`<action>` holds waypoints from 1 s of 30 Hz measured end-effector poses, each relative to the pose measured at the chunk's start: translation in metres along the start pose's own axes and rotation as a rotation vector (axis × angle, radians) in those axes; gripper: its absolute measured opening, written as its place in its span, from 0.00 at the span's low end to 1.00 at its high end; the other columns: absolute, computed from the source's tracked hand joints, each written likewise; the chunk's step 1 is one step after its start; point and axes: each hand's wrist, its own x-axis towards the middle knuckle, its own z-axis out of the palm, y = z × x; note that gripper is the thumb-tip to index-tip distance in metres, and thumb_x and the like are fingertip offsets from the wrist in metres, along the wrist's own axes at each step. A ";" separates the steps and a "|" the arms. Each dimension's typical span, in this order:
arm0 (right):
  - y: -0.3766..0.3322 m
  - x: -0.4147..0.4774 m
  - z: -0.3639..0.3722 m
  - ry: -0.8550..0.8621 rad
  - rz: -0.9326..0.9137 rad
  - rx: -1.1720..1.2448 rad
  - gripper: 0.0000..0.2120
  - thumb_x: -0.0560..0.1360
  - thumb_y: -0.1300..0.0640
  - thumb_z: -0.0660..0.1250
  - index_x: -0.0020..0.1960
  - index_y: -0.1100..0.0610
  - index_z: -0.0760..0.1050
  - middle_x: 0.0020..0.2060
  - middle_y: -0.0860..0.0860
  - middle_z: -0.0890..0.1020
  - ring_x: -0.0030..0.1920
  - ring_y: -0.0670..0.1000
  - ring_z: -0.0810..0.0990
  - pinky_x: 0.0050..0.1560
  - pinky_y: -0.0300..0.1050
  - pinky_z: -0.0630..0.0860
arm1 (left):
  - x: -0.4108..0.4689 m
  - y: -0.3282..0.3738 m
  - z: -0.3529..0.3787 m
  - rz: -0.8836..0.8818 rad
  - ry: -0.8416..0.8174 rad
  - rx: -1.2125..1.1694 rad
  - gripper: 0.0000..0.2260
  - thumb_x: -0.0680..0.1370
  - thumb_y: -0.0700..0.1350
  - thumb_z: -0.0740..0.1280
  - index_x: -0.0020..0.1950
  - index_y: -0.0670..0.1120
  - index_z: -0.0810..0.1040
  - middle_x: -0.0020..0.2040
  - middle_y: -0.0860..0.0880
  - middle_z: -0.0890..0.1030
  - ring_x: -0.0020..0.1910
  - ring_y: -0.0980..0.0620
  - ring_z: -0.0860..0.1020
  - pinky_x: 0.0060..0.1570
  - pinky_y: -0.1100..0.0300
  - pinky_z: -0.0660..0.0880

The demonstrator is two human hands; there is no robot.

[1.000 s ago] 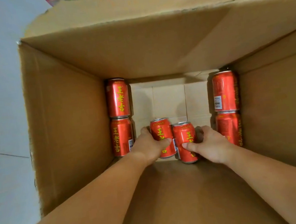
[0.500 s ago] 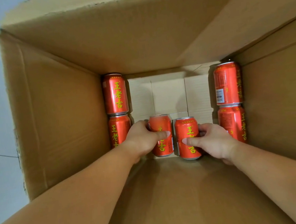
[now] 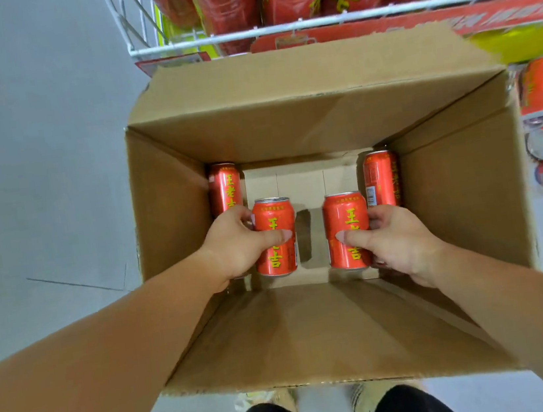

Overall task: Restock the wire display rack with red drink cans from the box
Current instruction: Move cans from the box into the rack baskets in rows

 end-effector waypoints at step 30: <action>-0.288 -0.561 -0.135 0.387 -0.517 0.218 0.19 0.69 0.54 0.79 0.55 0.56 0.76 0.47 0.53 0.84 0.46 0.52 0.84 0.37 0.42 0.80 | -0.549 0.313 -0.154 0.674 0.226 -0.211 0.21 0.66 0.44 0.83 0.45 0.46 0.71 0.35 0.55 0.79 0.40 0.51 0.79 0.48 0.41 0.81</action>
